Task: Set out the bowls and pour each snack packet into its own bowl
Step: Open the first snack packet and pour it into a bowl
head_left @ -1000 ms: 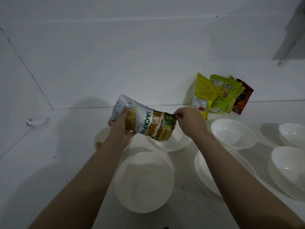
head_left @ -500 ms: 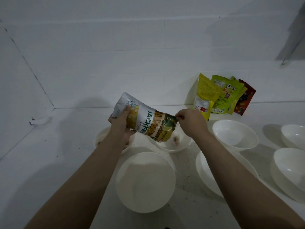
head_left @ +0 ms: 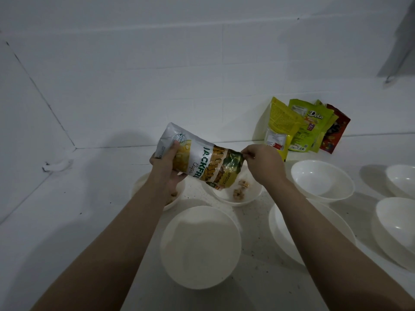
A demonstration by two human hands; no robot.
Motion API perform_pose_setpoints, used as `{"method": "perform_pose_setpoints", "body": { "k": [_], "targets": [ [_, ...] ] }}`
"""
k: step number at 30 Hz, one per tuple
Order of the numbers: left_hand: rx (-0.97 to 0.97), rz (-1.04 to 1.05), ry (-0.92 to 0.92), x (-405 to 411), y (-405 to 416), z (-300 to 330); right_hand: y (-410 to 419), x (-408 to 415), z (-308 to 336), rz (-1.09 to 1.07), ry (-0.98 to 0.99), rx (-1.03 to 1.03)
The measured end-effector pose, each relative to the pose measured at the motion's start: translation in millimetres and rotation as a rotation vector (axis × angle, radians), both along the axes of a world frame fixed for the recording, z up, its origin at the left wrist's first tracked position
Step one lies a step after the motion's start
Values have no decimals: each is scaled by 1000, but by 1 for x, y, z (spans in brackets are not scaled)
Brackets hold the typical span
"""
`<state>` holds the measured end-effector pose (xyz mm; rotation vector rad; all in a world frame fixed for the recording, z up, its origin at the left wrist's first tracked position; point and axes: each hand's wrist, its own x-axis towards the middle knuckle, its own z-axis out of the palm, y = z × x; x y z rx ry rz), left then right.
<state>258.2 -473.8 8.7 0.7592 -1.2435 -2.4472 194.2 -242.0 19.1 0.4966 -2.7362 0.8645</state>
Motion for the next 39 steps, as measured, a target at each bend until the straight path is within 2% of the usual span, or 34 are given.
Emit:
{"method": "perform_pose_setpoints", "body": {
  "k": [19,39],
  "targets": [
    [-43,-34,26,-5,0,2,4,2,-2,-36,-39,19],
    [-71,49,56,-5,-2,0,0,-2,-6,-6,-16,-30]
  ]
}}
